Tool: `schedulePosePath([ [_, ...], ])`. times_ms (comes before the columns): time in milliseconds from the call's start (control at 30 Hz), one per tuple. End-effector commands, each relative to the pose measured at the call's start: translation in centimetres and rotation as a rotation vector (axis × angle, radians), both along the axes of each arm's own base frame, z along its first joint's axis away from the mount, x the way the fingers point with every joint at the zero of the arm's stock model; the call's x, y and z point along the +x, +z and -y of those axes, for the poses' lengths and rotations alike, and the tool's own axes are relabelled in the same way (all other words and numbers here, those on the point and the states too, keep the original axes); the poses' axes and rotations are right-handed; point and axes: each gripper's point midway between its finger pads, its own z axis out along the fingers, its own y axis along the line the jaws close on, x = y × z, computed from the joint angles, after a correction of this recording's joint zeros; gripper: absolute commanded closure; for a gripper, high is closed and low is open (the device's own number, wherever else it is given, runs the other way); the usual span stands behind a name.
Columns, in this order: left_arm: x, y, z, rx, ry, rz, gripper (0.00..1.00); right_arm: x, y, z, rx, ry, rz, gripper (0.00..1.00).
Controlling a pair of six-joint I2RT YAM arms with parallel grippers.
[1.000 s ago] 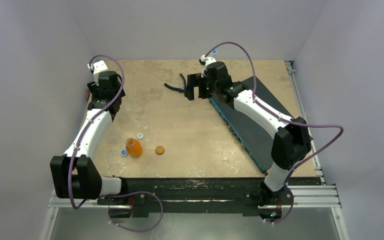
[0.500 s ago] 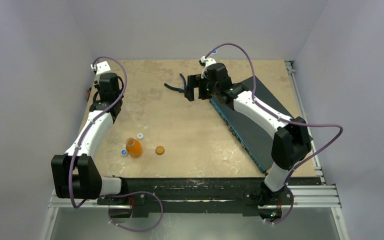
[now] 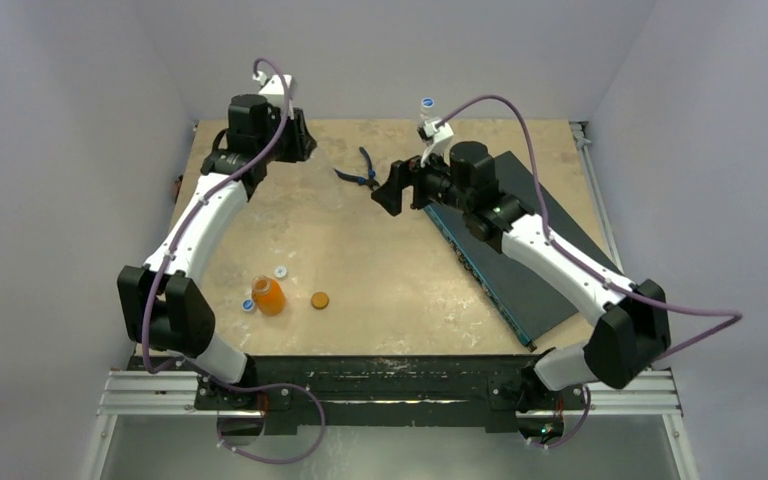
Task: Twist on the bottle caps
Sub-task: Pick up the plastic bottle at the center of the board.
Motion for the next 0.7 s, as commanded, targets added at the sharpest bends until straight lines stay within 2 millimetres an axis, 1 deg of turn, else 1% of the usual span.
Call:
schedulePosePath([
  [0, -3.9, -0.3, 6.1, -0.174, -0.322, -0.151, 1.0, -2.9, 2.7, -0.7, 0.047, 0.146, 0.167, 0.01],
  [67, -5.0, 0.0, 7.4, -0.218, -0.382, -0.175, 1.0, -3.3, 2.2, -0.5, 0.024, 0.159, 0.178, 0.01],
  [233, -7.7, 1.3, 10.0, -0.303, -0.515, -0.207, 1.0, -4.8, 0.4, -1.8, -0.005, 0.224, 0.158, 0.01],
  [367, -9.1, 1.7, 10.5, -0.336, -0.555, -0.241, 1.0, -5.0, -1.4, -2.3, -0.043, 0.216, 0.139, 0.01],
  [533, -10.2, 1.8, 10.6, -0.346, -0.572, -0.257, 1.0, -5.4, -3.5, -2.4, -0.073, 0.218, 0.107, 0.01],
  [667, -11.0, 2.7, 11.1, -0.375, -0.611, -0.252, 1.0, -5.6, -5.2, -2.5, -0.101, 0.212, 0.083, 0.01],
])
